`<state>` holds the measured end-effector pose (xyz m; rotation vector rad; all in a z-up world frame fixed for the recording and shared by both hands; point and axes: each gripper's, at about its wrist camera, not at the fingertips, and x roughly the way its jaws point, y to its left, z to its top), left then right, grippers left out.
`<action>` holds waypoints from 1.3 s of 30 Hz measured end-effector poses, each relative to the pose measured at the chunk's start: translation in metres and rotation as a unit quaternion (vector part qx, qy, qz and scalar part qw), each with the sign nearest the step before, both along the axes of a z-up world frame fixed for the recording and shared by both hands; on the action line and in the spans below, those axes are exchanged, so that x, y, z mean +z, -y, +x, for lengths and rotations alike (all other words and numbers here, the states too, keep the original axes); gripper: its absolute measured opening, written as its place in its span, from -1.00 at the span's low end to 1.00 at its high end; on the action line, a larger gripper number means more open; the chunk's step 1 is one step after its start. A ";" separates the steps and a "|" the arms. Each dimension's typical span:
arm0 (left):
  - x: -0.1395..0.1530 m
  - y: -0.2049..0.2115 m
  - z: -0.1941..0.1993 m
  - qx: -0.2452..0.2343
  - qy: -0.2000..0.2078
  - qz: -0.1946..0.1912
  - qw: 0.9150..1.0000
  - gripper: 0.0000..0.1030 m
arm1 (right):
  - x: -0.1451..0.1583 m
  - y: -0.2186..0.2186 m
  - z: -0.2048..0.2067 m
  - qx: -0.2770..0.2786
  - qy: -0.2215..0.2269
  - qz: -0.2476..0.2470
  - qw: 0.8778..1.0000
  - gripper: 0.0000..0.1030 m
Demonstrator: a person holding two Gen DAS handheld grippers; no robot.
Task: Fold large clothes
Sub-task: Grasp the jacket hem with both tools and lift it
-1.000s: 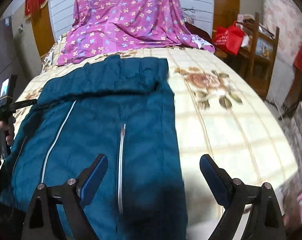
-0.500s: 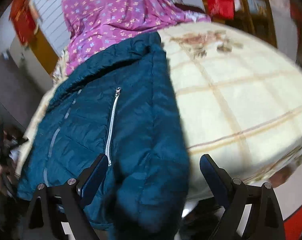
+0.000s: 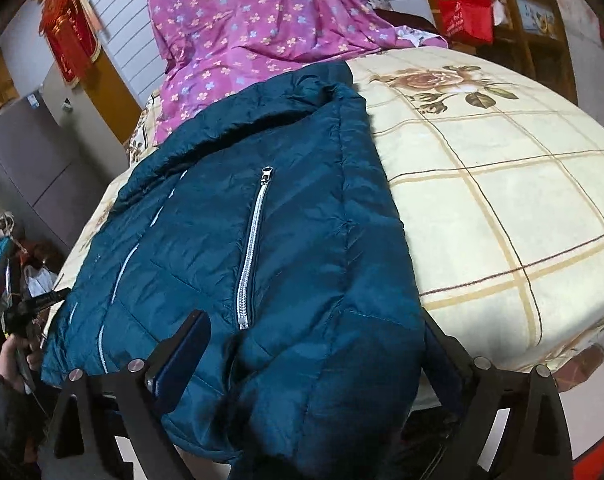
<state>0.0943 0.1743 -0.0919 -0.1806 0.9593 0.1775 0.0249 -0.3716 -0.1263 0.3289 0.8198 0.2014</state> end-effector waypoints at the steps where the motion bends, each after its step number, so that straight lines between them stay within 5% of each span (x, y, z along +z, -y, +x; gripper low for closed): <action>1: 0.002 0.000 -0.001 -0.005 0.004 -0.011 1.000 -0.79 | 0.000 -0.002 0.000 0.000 0.000 -0.005 1.000 0.94; 7: 0.021 0.033 -0.019 -0.106 0.051 -0.060 0.991 -0.79 | -0.003 -0.017 0.005 0.007 -0.009 -0.060 0.998 1.00; 8: 0.018 0.040 -0.019 -0.120 0.043 -0.058 0.990 -0.50 | -0.003 -0.018 0.005 0.006 -0.010 -0.066 0.998 1.00; 9: 0.013 0.043 -0.018 -0.126 0.034 -0.055 0.990 0.22 | -0.003 -0.018 0.005 0.005 -0.010 -0.068 0.998 1.00; 11: 0.002 0.043 -0.017 -0.131 0.019 -0.070 0.989 0.67 | -0.004 -0.016 0.005 0.003 -0.008 -0.065 0.998 1.00; 20: -0.007 0.019 -0.056 -0.132 -0.018 -0.101 0.986 0.67 | -0.003 -0.011 -0.001 0.011 -0.001 -0.029 1.000 1.00; 24: -0.008 0.022 -0.078 -0.151 0.000 -0.088 0.985 0.67 | -0.004 -0.013 -0.003 0.014 0.000 -0.034 0.999 1.00; 33: -0.013 0.048 -0.097 -0.218 0.002 -0.155 0.964 0.67 | -0.005 -0.011 -0.020 0.022 -0.017 -0.014 1.000 0.93; 36: -0.014 0.047 -0.097 -0.212 0.005 -0.163 0.964 0.66 | -0.011 -0.006 -0.028 0.030 -0.035 0.028 0.999 0.82; 38: -0.013 0.042 -0.099 -0.203 0.009 -0.171 0.964 0.51 | -0.015 -0.004 -0.030 0.033 -0.044 0.047 0.997 0.69; 39: -0.012 0.038 -0.099 -0.195 0.014 -0.175 0.965 0.20 | -0.015 -0.003 -0.031 0.035 -0.044 0.056 0.997 0.58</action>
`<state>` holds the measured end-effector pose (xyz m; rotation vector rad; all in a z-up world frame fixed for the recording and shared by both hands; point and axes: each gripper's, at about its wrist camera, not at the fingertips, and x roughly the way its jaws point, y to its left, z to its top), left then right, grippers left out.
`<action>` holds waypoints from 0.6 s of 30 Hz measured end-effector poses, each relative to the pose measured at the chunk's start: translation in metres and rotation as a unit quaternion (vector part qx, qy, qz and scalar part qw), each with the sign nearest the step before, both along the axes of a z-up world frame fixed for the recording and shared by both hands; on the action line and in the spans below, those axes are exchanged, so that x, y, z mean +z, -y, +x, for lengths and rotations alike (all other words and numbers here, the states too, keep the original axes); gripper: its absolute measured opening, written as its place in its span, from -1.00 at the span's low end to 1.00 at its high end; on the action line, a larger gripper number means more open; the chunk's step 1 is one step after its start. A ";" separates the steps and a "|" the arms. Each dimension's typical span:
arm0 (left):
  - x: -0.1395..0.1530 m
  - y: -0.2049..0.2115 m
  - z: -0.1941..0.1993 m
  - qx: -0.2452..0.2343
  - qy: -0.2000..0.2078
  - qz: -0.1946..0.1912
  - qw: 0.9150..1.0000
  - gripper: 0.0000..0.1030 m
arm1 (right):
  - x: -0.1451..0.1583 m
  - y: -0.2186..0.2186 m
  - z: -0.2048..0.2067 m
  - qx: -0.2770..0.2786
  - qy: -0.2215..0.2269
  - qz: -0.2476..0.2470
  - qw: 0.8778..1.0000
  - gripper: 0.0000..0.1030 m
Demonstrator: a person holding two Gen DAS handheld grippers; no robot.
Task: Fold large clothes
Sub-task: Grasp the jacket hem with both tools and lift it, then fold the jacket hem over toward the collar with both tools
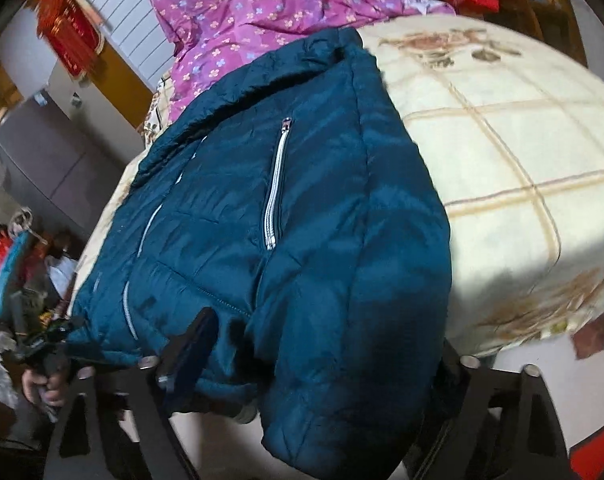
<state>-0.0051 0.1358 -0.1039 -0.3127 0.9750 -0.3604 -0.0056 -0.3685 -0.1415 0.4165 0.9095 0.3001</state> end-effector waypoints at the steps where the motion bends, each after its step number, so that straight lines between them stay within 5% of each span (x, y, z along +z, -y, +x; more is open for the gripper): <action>1: 0.000 -0.003 0.002 0.006 0.001 -0.004 1.000 -0.06 | 0.001 0.001 -0.001 0.003 0.004 0.011 1.000 0.51; 2: 0.000 -0.007 0.002 0.014 -0.002 -0.007 1.000 -0.32 | 0.002 0.002 -0.001 0.002 0.008 0.016 1.000 0.46; 4: -0.002 -0.011 0.002 0.021 -0.005 -0.015 1.000 -0.44 | 0.003 0.003 -0.002 0.000 0.008 0.024 1.000 0.20; 9: -0.001 -0.004 0.001 0.022 0.001 0.013 1.000 -0.45 | 0.002 0.000 -0.007 -0.003 0.002 0.016 1.000 0.13; 13: -0.002 0.002 -0.002 0.010 0.007 0.026 1.000 -0.21 | -0.007 0.001 -0.002 -0.009 -0.020 0.012 1.000 0.13; 15: -0.003 0.008 -0.003 -0.005 0.004 0.029 1.000 0.09 | -0.006 0.000 -0.001 -0.003 -0.016 0.012 1.000 0.11; 18: -0.002 0.014 -0.004 -0.005 0.012 0.044 0.999 0.12 | -0.003 -0.006 -0.003 0.008 -0.004 0.000 1.000 -0.05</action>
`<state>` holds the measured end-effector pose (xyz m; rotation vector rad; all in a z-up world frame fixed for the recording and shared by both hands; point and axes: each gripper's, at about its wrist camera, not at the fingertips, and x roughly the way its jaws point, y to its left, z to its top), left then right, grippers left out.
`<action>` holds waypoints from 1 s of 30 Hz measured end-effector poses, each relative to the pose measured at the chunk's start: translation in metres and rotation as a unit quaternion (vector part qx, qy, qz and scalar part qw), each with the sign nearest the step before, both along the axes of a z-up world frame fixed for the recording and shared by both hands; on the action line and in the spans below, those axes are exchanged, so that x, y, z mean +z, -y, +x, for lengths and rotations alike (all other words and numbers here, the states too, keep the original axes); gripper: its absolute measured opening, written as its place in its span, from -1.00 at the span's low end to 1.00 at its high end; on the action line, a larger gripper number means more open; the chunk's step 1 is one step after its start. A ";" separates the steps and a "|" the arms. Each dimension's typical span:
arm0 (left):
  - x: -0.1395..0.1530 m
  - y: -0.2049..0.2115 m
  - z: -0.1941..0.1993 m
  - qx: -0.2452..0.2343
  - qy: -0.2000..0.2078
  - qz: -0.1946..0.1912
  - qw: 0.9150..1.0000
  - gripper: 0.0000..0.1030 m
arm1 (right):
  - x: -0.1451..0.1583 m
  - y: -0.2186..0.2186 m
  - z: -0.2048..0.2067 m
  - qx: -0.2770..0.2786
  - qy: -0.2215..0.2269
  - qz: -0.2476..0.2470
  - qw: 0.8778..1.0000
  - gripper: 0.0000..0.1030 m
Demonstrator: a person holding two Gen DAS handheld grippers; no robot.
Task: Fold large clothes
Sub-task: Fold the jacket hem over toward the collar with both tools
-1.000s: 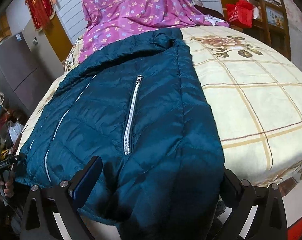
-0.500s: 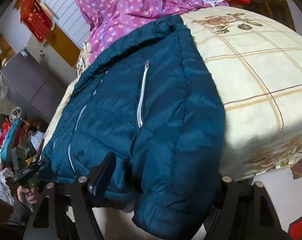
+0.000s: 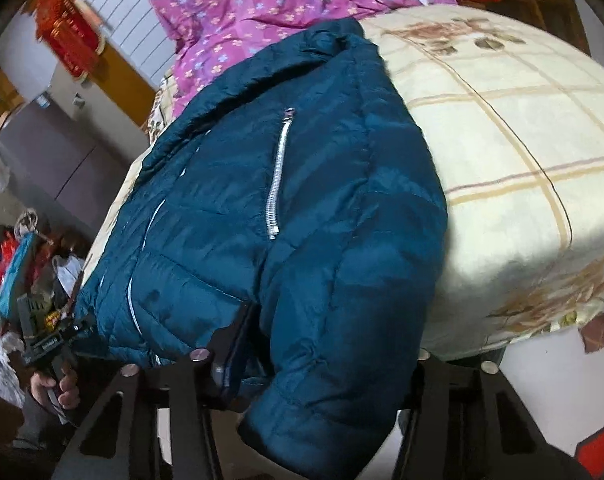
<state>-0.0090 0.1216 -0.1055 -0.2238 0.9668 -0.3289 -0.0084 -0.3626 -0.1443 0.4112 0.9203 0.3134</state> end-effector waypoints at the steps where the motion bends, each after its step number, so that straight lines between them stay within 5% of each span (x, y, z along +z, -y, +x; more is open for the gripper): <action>1: 0.000 0.001 0.000 0.000 0.000 0.002 1.000 0.12 | 0.000 -0.001 0.000 0.000 0.005 -0.002 1.000 -0.06; 8: 0.000 -0.005 0.001 0.026 0.000 0.010 1.000 -0.36 | -0.002 0.004 -0.001 -0.013 0.012 0.018 1.000 -0.06; 11: 0.005 -0.005 -0.002 0.032 0.014 0.017 0.999 -0.60 | 0.010 0.007 -0.008 -0.022 0.048 0.024 0.998 -0.06; 14: 0.008 -0.002 -0.001 0.034 0.022 0.022 0.999 -0.60 | 0.017 0.013 -0.011 -0.034 0.076 0.030 0.996 -0.06; 16: 0.006 0.000 0.004 0.033 0.014 0.025 0.999 -0.60 | 0.007 0.016 0.000 -0.041 0.047 0.039 0.997 -0.05; 21: 0.004 0.002 0.012 0.038 0.004 0.025 0.999 -0.54 | 0.010 0.015 0.005 -0.034 0.057 0.064 0.996 -0.04; 30: 0.004 -0.005 0.017 0.049 -0.009 -0.006 0.999 -0.41 | 0.010 0.000 -0.003 -0.026 0.070 -0.006 0.997 -0.08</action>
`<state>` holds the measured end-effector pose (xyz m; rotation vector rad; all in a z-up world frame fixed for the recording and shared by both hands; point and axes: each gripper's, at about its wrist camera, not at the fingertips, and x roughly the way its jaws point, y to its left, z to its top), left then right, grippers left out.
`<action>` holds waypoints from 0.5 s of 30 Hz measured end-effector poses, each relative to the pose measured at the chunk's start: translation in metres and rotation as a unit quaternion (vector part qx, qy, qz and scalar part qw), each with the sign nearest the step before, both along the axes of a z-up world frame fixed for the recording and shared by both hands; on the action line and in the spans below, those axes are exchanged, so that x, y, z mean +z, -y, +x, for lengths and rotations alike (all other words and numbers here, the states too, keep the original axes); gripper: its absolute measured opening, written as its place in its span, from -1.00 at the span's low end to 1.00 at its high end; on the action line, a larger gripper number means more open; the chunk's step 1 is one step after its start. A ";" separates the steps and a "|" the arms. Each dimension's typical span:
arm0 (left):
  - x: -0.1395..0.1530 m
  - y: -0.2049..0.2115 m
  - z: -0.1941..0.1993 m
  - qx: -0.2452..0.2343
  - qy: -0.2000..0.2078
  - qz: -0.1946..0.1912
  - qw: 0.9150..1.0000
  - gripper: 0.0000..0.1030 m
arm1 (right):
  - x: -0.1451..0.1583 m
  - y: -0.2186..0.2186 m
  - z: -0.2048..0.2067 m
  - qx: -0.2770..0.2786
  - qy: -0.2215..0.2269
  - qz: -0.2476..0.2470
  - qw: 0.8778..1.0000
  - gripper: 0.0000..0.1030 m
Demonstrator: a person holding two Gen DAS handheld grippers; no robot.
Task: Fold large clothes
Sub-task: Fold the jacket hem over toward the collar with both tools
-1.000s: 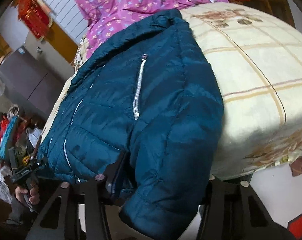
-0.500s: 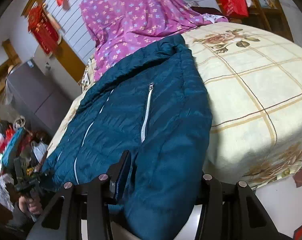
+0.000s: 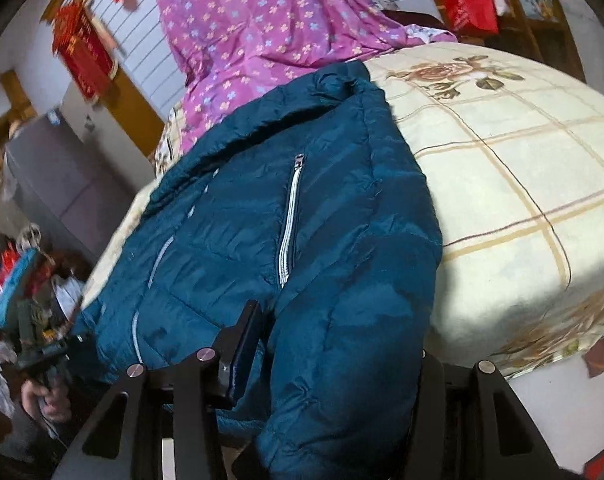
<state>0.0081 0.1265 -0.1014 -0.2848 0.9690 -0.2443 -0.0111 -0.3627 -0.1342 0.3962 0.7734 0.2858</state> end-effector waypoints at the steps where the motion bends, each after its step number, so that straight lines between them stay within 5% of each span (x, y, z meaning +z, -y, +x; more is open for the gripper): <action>1: 0.001 0.000 0.000 -0.001 0.001 0.002 1.000 -0.41 | 0.000 -0.003 0.001 0.005 -0.002 -0.009 1.000 -0.15; 3: 0.001 -0.001 -0.001 -0.001 -0.002 0.000 1.000 -0.43 | -0.001 -0.002 0.003 0.005 -0.011 -0.014 1.000 -0.39; 6: 0.000 -0.004 -0.005 0.009 -0.009 -0.004 1.000 -0.82 | -0.001 0.000 0.001 0.005 -0.014 -0.005 1.000 -0.65; 15: 0.029 -0.021 -0.036 0.005 0.034 -0.038 0.999 -0.88 | 0.038 0.003 -0.038 0.010 0.053 0.026 0.998 -0.79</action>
